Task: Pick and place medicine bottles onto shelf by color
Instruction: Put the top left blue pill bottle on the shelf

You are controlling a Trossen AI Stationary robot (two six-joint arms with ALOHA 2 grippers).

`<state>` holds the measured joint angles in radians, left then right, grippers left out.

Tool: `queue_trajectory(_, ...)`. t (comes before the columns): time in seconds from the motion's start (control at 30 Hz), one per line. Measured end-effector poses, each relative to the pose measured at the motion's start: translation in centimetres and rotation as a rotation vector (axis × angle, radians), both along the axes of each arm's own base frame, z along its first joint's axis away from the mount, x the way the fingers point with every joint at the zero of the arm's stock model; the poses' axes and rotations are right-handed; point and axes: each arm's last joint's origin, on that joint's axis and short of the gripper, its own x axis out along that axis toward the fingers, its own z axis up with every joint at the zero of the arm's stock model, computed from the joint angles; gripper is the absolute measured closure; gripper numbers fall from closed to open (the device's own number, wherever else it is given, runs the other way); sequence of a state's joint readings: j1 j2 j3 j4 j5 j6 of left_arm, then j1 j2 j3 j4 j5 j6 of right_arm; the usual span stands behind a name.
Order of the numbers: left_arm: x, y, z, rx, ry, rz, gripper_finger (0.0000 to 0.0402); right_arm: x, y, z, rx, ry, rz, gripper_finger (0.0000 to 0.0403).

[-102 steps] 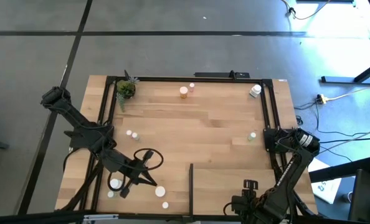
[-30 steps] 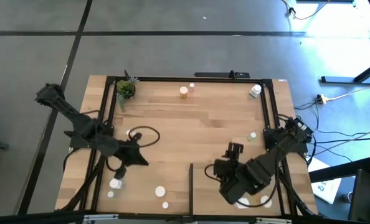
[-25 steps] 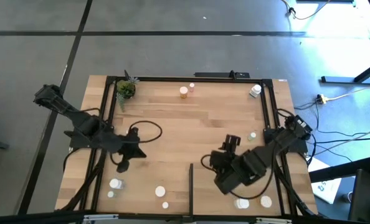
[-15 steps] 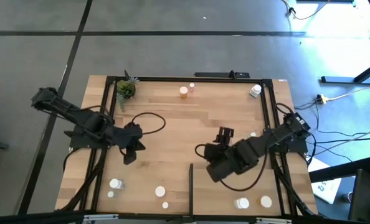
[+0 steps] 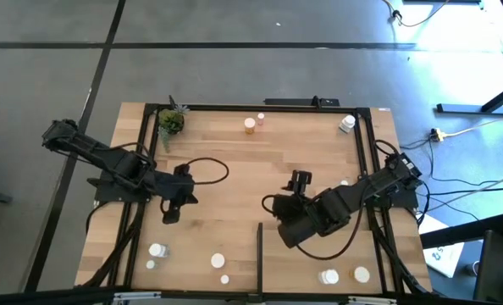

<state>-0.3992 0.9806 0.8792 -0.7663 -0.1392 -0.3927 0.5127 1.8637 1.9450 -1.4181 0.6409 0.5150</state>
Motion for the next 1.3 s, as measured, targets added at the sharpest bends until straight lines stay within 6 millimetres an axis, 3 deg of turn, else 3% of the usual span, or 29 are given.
queue_trajectory(0.5, -0.2, 0.1, -0.2, 0.032, 0.020, -0.024, 0.0401, 0.2, -0.1, 0.2, -0.071, -0.070, -0.026, 0.0153)
queue_trajectory(0.73, -0.5, 0.2, -1.0, -0.021, 0.129, 0.122, 0.0401, 0.2, -0.1, 0.2, -0.073, -0.068, -0.024, 0.0153)
queue_trajectory(0.97, -0.5, 0.3, -1.0, -0.045, 0.129, 0.183, 0.0400, 0.3, -0.1, 0.2, -0.070, -0.073, -0.027, 0.0153)
queue_trajectory(1.3, -0.5, 0.4, -1.0, -0.054, 0.127, 0.212, 0.0309, 0.6, 0.1, 0.3, -0.049, -0.109, -0.029, 0.0153)
